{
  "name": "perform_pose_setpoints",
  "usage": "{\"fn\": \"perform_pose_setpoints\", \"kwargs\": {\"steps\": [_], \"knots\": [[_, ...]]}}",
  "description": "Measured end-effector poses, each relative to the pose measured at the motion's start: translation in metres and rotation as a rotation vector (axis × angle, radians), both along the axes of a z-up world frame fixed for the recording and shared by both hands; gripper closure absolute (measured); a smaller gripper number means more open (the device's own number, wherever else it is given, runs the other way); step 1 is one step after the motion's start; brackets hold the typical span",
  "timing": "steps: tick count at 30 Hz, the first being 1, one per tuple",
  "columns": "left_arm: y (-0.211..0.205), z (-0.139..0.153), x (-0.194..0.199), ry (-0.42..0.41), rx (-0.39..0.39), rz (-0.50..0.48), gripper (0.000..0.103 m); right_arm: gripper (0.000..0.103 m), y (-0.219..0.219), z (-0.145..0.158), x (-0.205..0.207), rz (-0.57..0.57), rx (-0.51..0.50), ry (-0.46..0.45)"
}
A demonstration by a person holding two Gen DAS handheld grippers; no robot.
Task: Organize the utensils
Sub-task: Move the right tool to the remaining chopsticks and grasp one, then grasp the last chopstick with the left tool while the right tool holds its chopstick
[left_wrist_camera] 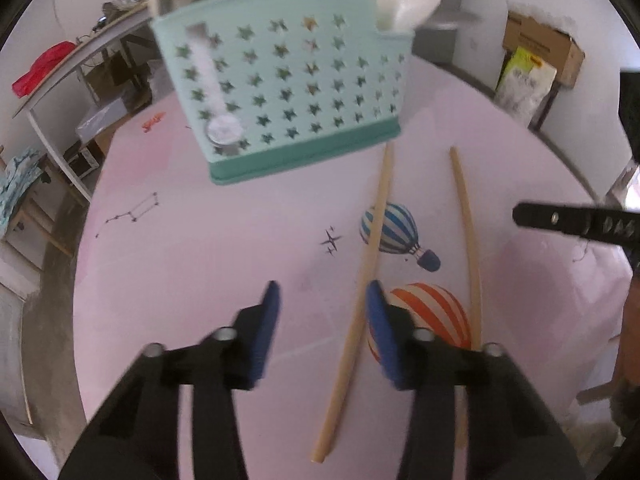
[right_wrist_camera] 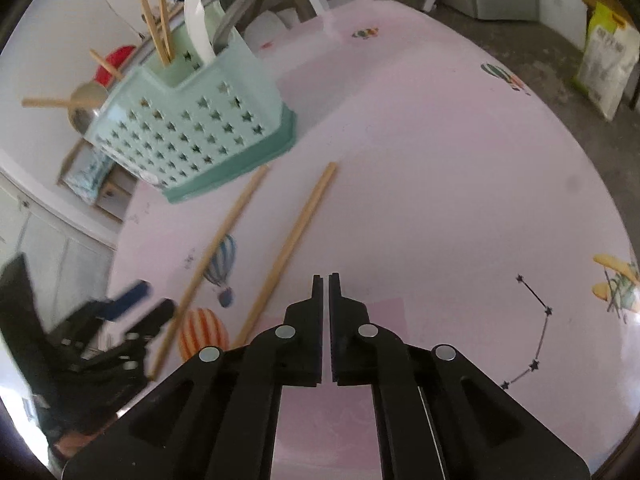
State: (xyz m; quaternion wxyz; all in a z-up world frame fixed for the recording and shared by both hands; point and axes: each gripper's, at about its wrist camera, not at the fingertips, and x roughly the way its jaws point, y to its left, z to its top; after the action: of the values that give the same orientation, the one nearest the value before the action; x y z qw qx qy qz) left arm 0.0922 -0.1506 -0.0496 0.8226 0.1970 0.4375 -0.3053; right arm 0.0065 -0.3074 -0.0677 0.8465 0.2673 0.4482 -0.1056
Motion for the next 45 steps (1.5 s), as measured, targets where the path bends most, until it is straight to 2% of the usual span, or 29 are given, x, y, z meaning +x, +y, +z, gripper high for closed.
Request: {"fn": "perform_pose_setpoints", "kwargs": {"steps": [1, 3, 4, 8, 11, 13, 15, 18, 21, 25, 32, 37, 40, 42, 45], "knots": [[-0.002, -0.001, -0.001, 0.004, 0.001, -0.008, 0.070, 0.087, 0.001, 0.000, 0.002, 0.006, 0.005, -0.005], [-0.006, -0.002, -0.003, 0.002, 0.008, -0.015, 0.077, 0.073, 0.005, -0.001, 0.011, 0.022, -0.006, -0.008], [-0.007, -0.001, -0.003, 0.001, 0.014, -0.022, 0.079, 0.072, 0.008, 0.000, 0.015, 0.027, -0.013, -0.005], [-0.016, -0.002, -0.009, 0.000, 0.027, -0.035, 0.088, 0.071, 0.013, -0.003, 0.037, 0.056, -0.027, 0.013], [-0.021, -0.006, -0.012, 0.020, 0.045, -0.046, 0.091, 0.071, 0.022, -0.004, 0.048, 0.067, -0.082, 0.035], [-0.022, -0.005, -0.017, 0.001, 0.055, -0.055, 0.091, 0.071, 0.028, -0.004, 0.052, 0.076, -0.133, 0.050], [-0.023, -0.004, -0.019, 0.002, 0.057, -0.056, 0.095, 0.079, 0.035, -0.004, 0.052, 0.076, -0.195, 0.068], [-0.019, -0.004, -0.022, 0.001, 0.053, -0.047, 0.096, 0.089, 0.039, -0.005, 0.051, 0.076, -0.232, 0.084], [-0.012, -0.005, -0.023, 0.015, 0.044, -0.035, 0.097, 0.092, 0.038, -0.004, 0.045, 0.079, -0.236, 0.092], [0.011, -0.004, -0.029, 0.073, 0.013, 0.004, 0.097, 0.095, 0.028, 0.005, 0.033, 0.086, -0.238, 0.092], [0.068, -0.003, -0.032, 0.135, -0.038, 0.177, 0.097, 0.098, 0.020, 0.005, 0.007, 0.132, -0.252, 0.092], [0.092, -0.002, -0.022, 0.170, -0.089, 0.297, 0.096, 0.099, 0.040, 0.004, 0.009, 0.241, -0.281, 0.060], [0.089, 0.003, -0.017, 0.162, -0.088, 0.302, 0.090, 0.099, 0.056, 0.002, 0.012, 0.307, -0.346, 0.057], [0.082, 0.007, -0.010, 0.138, -0.075, 0.294, 0.070, 0.099, 0.062, 0.002, 0.014, 0.334, -0.352, 0.053], [0.069, 0.008, -0.004, 0.098, -0.059, 0.276, 0.057, 0.099, 0.064, 0.002, 0.015, 0.347, -0.349, 0.047]]}}
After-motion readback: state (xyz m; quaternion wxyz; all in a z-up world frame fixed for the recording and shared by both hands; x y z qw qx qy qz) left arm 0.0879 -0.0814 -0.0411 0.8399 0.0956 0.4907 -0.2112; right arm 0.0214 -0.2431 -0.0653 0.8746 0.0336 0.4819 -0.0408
